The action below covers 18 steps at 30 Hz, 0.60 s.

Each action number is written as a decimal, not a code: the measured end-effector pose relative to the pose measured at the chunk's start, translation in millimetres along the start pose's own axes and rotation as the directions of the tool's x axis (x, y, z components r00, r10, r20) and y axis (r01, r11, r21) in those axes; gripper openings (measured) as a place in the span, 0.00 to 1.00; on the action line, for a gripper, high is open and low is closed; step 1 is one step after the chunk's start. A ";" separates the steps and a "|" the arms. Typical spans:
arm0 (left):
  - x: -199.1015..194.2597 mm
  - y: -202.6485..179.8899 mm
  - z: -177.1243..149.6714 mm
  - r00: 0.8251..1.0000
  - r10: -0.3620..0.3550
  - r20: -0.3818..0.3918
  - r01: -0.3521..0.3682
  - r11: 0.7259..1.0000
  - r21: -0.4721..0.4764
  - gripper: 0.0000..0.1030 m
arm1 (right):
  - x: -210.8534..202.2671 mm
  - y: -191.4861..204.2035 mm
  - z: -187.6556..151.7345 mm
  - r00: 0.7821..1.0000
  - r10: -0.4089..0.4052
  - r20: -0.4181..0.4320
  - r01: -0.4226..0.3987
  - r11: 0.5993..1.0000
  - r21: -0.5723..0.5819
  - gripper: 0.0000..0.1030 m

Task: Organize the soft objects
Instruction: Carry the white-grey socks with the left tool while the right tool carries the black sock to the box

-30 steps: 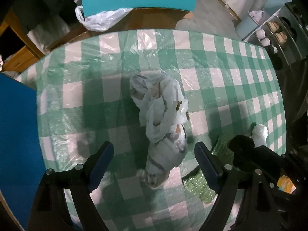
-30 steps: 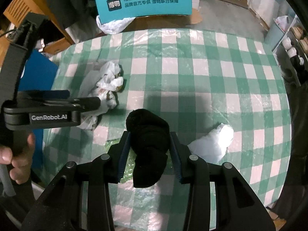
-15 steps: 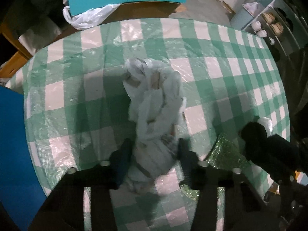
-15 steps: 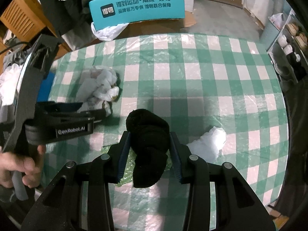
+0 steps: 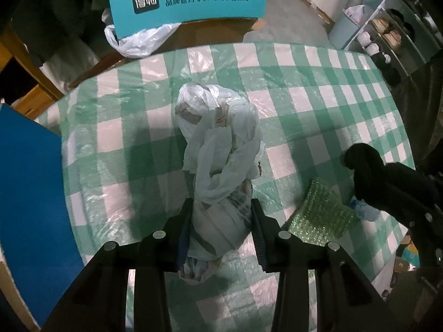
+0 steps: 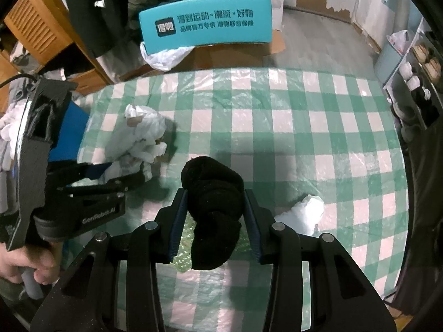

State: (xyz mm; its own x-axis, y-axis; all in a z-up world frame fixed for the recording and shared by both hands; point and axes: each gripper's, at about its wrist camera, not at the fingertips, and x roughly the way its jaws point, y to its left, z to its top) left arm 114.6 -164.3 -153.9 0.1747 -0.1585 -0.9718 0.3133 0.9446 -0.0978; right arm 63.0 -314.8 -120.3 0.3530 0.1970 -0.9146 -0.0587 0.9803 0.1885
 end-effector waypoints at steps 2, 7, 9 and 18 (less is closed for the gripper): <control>-9.5 0.0 -3.2 1.000 0.010 0.016 -0.010 1.000 0.004 0.38 | -3.7 3.0 1.5 1.000 0.004 0.010 -0.004 1.000 -0.006 0.38; -28.7 7.5 -9.6 0.999 0.010 0.044 -0.010 1.000 -0.002 0.38 | -12.6 10.9 3.2 0.999 0.014 0.031 -0.013 1.000 -0.019 0.38; -37.4 10.9 -12.0 0.998 0.014 0.059 -0.013 1.000 -0.006 0.38 | -15.4 14.4 3.8 0.999 0.016 0.039 -0.015 1.000 -0.024 0.38; -70.5 20.5 -25.6 0.992 0.038 0.121 -0.037 0.999 -0.009 0.38 | -32.4 28.3 4.4 0.997 0.028 0.076 -0.024 0.998 -0.050 0.38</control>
State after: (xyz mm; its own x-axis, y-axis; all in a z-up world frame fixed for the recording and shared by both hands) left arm 84.9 -126.5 -92.9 0.2984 -0.1566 -0.9415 0.2982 0.9524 -0.0639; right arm 54.0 -293.5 -83.7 0.4209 0.2224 -0.8794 -0.1136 0.9748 0.1921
